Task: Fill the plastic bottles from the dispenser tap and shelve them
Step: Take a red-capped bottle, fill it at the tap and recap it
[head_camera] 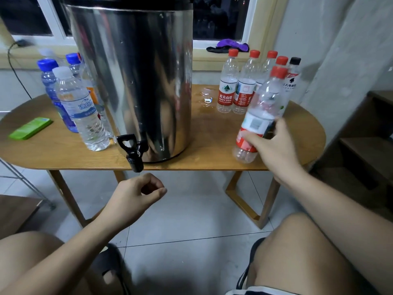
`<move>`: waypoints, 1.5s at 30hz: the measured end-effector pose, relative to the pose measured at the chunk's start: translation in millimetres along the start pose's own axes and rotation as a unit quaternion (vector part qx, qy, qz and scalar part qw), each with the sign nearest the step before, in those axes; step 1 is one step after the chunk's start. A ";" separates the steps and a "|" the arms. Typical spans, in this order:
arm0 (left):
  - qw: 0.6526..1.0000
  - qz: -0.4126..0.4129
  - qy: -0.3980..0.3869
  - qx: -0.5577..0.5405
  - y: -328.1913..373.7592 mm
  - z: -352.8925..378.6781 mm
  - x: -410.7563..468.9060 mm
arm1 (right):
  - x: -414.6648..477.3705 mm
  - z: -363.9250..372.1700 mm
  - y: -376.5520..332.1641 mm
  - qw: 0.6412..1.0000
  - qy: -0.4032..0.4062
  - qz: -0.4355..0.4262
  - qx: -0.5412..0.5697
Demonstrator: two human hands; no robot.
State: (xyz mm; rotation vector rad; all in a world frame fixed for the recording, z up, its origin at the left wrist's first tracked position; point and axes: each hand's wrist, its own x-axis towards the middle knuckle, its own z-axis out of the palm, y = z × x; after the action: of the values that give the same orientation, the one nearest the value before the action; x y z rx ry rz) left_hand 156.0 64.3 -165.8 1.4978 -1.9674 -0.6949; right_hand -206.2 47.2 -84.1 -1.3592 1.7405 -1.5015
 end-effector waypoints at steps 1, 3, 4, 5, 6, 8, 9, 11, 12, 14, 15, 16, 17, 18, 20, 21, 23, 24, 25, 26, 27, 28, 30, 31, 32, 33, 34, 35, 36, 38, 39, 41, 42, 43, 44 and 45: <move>1.000 0.000 0.000 -0.006 0.7 -1.2 -1.2 | -16.1 8.2 -3.3 1.000 -0.029 -0.004 0.001; 1.000 -0.004 0.002 -0.021 2.3 -3.3 -4.1 | -47.9 26.2 -7.5 0.996 -0.087 -0.014 -0.002; 0.999 -0.008 0.006 -0.032 3.4 -4.2 -5.3 | -62.4 35.6 -7.8 0.994 -0.110 -0.022 -0.007; 0.999 -0.014 0.010 -0.044 4.1 -4.8 -6.2 | -75.1 45.2 -5.8 0.991 -0.130 -0.028 -0.014; 0.998 -0.020 0.012 -0.056 4.5 -5.5 -7.4 | -86.9 55.0 -2.4 0.988 -0.149 -0.030 -0.024; 0.997 -0.029 0.016 -0.076 4.8 -7.3 -8.9 | -106.5 73.4 5.9 0.981 -0.187 -0.035 -0.039; 0.996 -0.032 0.018 -0.084 4.6 -8.2 -9.6 | -114.5 81.2 10.5 0.978 -0.202 -0.037 -0.044; 0.992 -0.038 0.016 -0.115 3.6 -9.9 -10.7 | -126.4 93.9 20.4 0.970 -0.233 -0.036 -0.055; 0.989 -0.041 0.013 -0.141 4.2 -10.7 -11.3 | -131.5 98.8 24.4 0.964 -0.254 -0.034 -0.064; 0.982 -0.043 0.005 -0.185 5.1 -11.7 -12.1 | -138.9 106.8 30.8 0.951 -0.299 -0.026 -0.079; 0.980 -0.040 0.002 -0.193 5.4 -12.1 -12.9 | -141.0 109.9 33.8 0.945 -0.314 -0.022 -0.087; 0.980 -0.039 0.000 -0.197 6.6 -12.7 -13.6 | -142.0 112.6 36.5 0.941 -0.324 -0.018 -0.096; 0.979 -0.040 -0.001 -0.199 8.0 -13.5 -14.6 | -142.2 114.3 38.4 0.938 -0.330 -0.015 -0.104; 0.979 -0.041 -0.002 -0.201 9.2 -14.4 -15.6 | -141.8 115.3 39.7 0.936 -0.334 -0.013 -0.112; 0.978 -0.038 -0.004 -0.206 10.4 -15.9 -17.0 | -140.1 116.2 40.7 0.931 -0.343 -0.014 -0.125; 0.978 -0.034 -0.007 -0.206 9.3 -16.1 -17.2 | -139.3 116.1 40.7 0.927 -0.349 -0.016 -0.134; 0.980 -0.015 -0.020 -0.198 7.3 -18.5 -19.3 | -138.1 115.6 40.4 0.918 -0.364 -0.023 -0.156; 0.982 -0.003 -0.024 -0.189 6.5 -19.5 -20.4 | -137.8 115.2 40.7 0.912 -0.373 -0.028 -0.167; 0.983 0.006 -0.027 -0.183 5.8 -20.1 -21.3 | -137.1 114.4 41.1 0.907 -0.382 -0.031 -0.173; 0.983 0.018 -0.030 -0.182 5.3 -20.3 -22.0 | -136.6 113.5 41.2 0.904 -0.391 -0.031 -0.172; 0.982 0.030 -0.033 -0.182 5.3 -20.6 -22.4 | -136.1 112.3 40.5 0.902 -0.399 -0.029 -0.162; 0.982 0.036 -0.032 -0.182 5.6 -20.2 -22.2 | -135.9 110.9 38.9 0.904 -0.403 -0.026 -0.143; 0.983 0.041 -0.030 -0.174 7.1 -18.7 -22.9 | -135.7 108.7 34.4 0.911 -0.402 -0.020 -0.093; 0.984 0.042 -0.032 -0.167 7.9 -18.1 -23.2 | -135.1 107.8 32.6 0.913 -0.399 -0.020 -0.076; 0.985 0.042 -0.038 -0.161 8.6 -17.7 -23.6 | -134.6 107.0 31.4 0.914 -0.400 -0.018 -0.069; 0.986 0.043 -0.047 -0.157 9.0 -18.0 -23.8 | -133.8 106.6 30.8 0.912 -0.405 -0.017 -0.066; 0.985 0.049 -0.060 -0.152 9.2 -18.8 -24.0 | -132.7 106.4 31.1 0.908 -0.413 -0.017 -0.067; 0.986 0.059 -0.069 -0.142 9.3 -20.3 -24.3 | -131.1 106.4 32.2 0.903 -0.421 -0.022 -0.078; 0.987 0.075 -0.071 -0.126 9.2 -22.5 -24.4 | -129.2 106.1 33.4 0.897 -0.429 -0.033 -0.099; 0.987 0.106 -0.073 -0.093 8.0 -28.0 -24.3 | -125.1 104.8 35.4 0.885 -0.438 -0.057 -0.148; 0.987 0.111 -0.079 -0.087 7.3 -30.7 -24.1 | -123.2 103.9 36.1 0.883 -0.437 -0.063 -0.161; 0.985 0.106 -0.098 -0.089 4.8 -35.1 -22.9 | -121.3 102.4 38.1 0.881 -0.431 -0.075 -0.178; 0.985 0.102 -0.103 -0.088 3.4 -36.7 -22.0 | -121.0 101.8 38.9 0.879 -0.430 -0.080 -0.188; 0.986 0.099 -0.101 -0.084 2.1 -37.8 -21.1 | -121.0 101.4 39.5 0.876 -0.432 -0.087 -0.197; 0.987 0.099 -0.095 -0.079 0.9 -38.3 -20.2 | -121.1 101.0 40.1 0.871 -0.434 -0.096 -0.207; 0.989 0.099 -0.088 -0.072 0.1 -38.4 -19.5 | -121.3 100.8 40.6 0.867 -0.435 -0.106 -0.216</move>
State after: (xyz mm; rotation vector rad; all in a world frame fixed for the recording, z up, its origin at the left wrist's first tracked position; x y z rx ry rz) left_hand 187.2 80.7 -141.1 1.1718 -2.1121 -0.8870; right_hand -88.3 104.1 -180.9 -2.0700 1.3548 -0.3862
